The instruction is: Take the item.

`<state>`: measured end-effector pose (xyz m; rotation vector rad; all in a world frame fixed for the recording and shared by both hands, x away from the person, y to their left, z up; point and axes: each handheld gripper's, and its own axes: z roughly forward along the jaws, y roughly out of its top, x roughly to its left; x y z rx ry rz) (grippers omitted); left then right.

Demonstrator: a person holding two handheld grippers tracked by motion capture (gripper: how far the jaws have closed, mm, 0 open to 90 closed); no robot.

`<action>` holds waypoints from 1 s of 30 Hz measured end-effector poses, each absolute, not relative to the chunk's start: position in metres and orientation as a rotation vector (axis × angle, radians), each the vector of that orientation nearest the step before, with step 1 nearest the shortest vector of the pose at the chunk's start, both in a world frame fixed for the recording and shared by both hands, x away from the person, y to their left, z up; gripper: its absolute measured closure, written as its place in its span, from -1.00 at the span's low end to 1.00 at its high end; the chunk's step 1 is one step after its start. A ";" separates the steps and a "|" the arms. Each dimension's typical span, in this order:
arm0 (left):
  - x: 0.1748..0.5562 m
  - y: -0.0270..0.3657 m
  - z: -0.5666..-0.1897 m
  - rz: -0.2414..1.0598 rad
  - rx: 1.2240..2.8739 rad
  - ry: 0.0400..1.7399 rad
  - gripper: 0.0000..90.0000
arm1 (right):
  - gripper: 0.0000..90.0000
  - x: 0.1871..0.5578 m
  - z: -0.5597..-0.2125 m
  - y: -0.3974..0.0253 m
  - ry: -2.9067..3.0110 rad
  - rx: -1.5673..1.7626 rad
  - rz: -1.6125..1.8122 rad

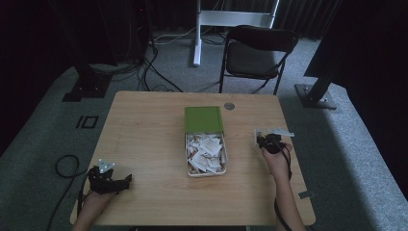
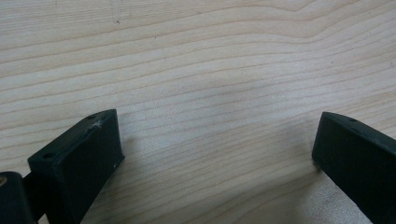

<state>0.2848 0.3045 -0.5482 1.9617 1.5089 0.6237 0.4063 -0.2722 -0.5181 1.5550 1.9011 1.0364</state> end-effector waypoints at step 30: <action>0.285 0.305 -0.548 0.624 1.961 1.509 -0.95 | -0.25 0.426 -0.532 -0.294 1.888 1.605 0.945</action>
